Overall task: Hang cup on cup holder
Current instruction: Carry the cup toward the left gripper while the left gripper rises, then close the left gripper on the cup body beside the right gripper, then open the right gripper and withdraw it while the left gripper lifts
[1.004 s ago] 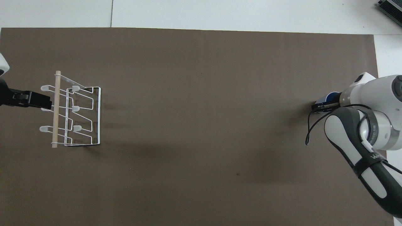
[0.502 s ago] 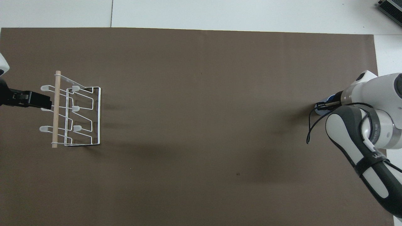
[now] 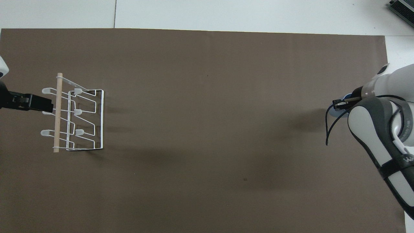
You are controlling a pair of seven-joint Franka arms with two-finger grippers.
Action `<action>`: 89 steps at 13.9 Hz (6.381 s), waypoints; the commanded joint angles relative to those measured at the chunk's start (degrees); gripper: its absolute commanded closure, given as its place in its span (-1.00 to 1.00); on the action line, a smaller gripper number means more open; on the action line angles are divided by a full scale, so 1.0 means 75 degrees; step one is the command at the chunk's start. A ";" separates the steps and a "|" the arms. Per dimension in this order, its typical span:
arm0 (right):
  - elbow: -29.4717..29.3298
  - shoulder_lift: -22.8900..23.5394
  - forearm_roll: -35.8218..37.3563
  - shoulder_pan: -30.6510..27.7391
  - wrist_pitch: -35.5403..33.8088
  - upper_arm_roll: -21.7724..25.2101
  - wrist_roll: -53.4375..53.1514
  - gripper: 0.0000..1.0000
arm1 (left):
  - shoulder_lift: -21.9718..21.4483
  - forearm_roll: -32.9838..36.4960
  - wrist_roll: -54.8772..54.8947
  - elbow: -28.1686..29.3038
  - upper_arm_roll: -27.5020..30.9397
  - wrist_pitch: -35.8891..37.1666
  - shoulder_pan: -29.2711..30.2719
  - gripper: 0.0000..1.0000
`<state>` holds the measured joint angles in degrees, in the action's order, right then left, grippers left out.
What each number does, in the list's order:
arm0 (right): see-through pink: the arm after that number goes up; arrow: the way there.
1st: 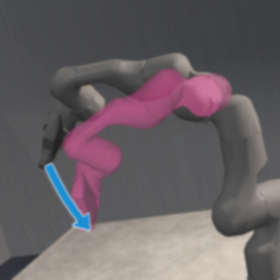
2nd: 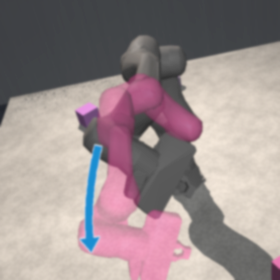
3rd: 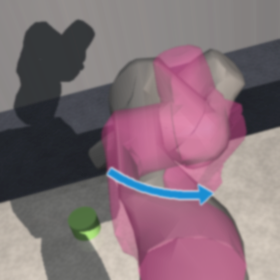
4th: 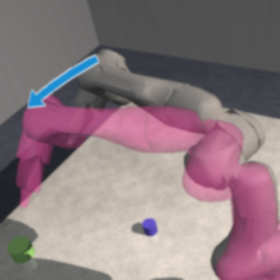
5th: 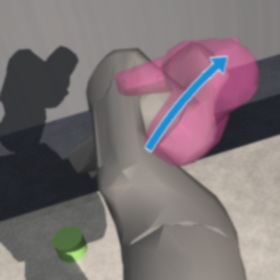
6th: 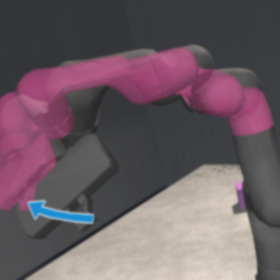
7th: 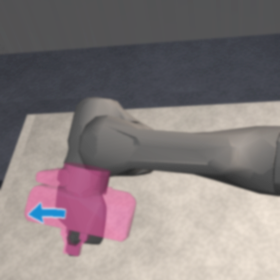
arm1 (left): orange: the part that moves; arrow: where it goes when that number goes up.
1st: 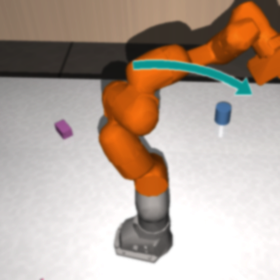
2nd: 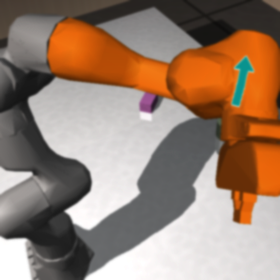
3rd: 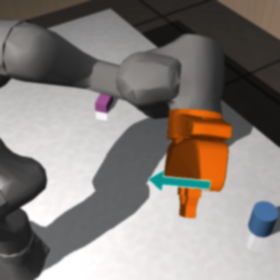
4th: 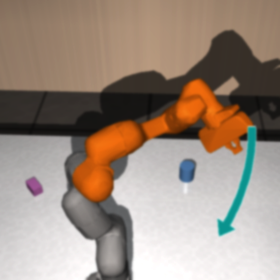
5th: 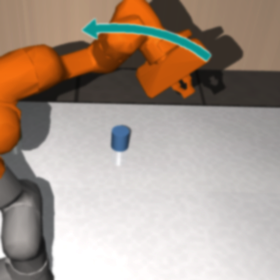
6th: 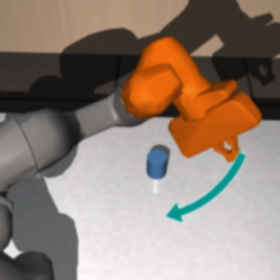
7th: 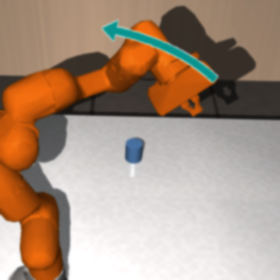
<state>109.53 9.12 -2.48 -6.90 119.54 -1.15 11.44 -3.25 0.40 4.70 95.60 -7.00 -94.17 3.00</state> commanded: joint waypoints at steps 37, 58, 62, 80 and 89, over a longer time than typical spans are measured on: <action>-0.0717 -0.1098 -1.0510 0.0591 0.3221 -0.5494 -0.1689 1.00 | -0.1008 -0.6826 -1.0975 0.1679 0.0007 -0.0816 -0.0049 -1.00; -0.0717 -0.1075 -1.0428 0.0556 0.3221 -0.5483 -0.1713 1.00 | -0.1325 -0.6580 -1.1420 0.2218 -0.0028 -0.0897 -0.0493 -1.00; -0.0717 -0.1075 -1.0404 0.0533 0.3210 -0.5471 -0.1713 1.00 | -0.1313 -0.6604 -1.1443 0.2148 -0.0028 -0.0991 -0.0646 -1.00; -0.0694 -0.1098 -1.0369 0.0545 0.3221 -0.5459 -0.1713 -1.00 | -0.1383 -0.6452 -1.1467 0.2101 0.0019 -0.0979 -0.0506 1.00; -0.0459 -0.1099 -0.8127 0.0146 0.3128 -0.5377 -0.1596 -1.00 | -0.1255 -0.2228 -1.1549 0.2007 -0.0344 -0.1927 -0.0693 1.00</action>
<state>105.26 1.36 -70.37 -4.39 143.29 -40.92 -0.51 -11.95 -23.34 -80.68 109.83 -8.73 -105.52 -1.21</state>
